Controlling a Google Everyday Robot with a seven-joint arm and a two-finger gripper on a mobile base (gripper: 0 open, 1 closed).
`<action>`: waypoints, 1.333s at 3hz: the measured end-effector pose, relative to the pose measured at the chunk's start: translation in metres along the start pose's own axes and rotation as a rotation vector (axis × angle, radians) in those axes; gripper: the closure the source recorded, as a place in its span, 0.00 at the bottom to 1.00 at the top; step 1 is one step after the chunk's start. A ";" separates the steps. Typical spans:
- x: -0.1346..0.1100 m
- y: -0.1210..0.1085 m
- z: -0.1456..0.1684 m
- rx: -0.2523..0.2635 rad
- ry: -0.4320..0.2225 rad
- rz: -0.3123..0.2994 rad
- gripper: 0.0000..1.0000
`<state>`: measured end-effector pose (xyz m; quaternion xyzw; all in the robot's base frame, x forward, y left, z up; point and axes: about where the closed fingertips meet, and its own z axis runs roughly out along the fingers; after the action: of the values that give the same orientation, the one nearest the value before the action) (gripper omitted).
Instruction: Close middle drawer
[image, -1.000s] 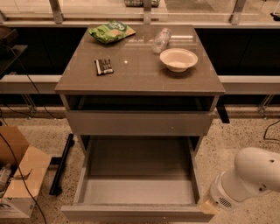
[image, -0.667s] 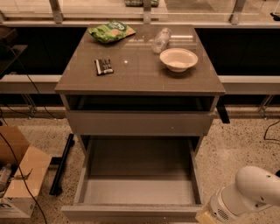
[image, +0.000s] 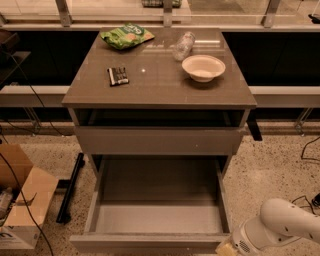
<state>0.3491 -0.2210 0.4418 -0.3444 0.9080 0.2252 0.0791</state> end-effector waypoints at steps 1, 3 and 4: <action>-0.009 -0.007 0.020 -0.018 -0.018 0.012 1.00; -0.028 -0.012 0.026 0.028 -0.083 0.012 1.00; -0.046 -0.020 0.033 0.060 -0.126 0.006 1.00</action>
Offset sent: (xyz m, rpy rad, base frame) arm 0.0702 0.0557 0.0187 0.1822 0.0035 0.0752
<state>0.3961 -0.1919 0.4189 -0.3241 0.9086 0.2195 0.1459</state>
